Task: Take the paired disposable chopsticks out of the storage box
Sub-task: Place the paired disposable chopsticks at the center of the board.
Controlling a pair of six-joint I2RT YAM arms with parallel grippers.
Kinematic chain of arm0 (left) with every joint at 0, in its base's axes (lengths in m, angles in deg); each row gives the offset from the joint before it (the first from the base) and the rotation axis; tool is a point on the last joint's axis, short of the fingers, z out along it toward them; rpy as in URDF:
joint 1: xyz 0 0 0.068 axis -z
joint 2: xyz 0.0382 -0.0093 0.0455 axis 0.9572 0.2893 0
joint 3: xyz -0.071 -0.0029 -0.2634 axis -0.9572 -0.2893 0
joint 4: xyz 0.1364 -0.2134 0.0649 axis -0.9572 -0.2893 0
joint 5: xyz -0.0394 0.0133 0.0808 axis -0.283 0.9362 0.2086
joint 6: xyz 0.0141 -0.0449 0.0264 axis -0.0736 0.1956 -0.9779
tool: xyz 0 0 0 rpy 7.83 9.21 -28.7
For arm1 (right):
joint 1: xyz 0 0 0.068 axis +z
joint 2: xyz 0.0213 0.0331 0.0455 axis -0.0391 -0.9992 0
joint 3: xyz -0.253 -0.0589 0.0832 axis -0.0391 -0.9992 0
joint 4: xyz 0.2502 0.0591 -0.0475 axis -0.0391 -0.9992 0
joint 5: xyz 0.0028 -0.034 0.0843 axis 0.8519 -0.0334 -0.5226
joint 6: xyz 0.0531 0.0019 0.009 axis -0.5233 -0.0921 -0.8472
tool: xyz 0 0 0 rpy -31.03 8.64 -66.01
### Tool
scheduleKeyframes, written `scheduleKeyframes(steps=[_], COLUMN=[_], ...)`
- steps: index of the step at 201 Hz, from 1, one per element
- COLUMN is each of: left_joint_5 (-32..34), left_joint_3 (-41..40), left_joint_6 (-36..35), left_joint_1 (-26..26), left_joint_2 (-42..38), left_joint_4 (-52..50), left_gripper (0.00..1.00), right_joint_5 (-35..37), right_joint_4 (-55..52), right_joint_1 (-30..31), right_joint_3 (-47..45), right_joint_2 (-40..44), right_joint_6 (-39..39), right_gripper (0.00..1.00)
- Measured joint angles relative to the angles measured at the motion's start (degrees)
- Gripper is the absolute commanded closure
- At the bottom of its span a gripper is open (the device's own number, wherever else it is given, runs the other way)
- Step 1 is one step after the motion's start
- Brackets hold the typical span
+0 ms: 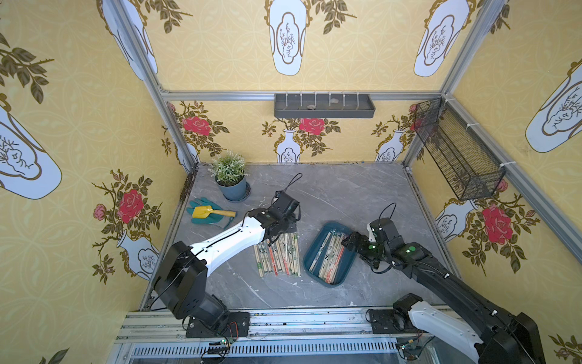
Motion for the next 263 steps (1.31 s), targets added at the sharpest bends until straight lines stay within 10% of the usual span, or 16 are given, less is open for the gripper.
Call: scheduleKeyframes(steps=[102, 192, 263], left_joint_5=[-1.36, -4.37, -6.4], left_joint_3=[-16.17, -17.68, -18.05], left_joint_6=[1.07, -2.14, -2.32], left_joint_1=[-17.81, -21.18, -21.18], left_joint_2=[-9.31, -3.82, 1.42], left_joint_4=[-0.17, 2.34, 5.25], left_gripper=[1.0, 0.98, 0.63], right_joint_5=[3.48, 5.16, 5.57], right_joint_4=[1.18, -0.85, -2.32], right_joint_1=[5.53, 5.51, 5.53], right_joint_3=[1.05, 0.02, 0.02], right_joint_2=[-2.54, 1.16, 1.6], right_joint_6=[-1.73, -3.21, -3.91], right_gripper=[0.02, 0.03, 0.02])
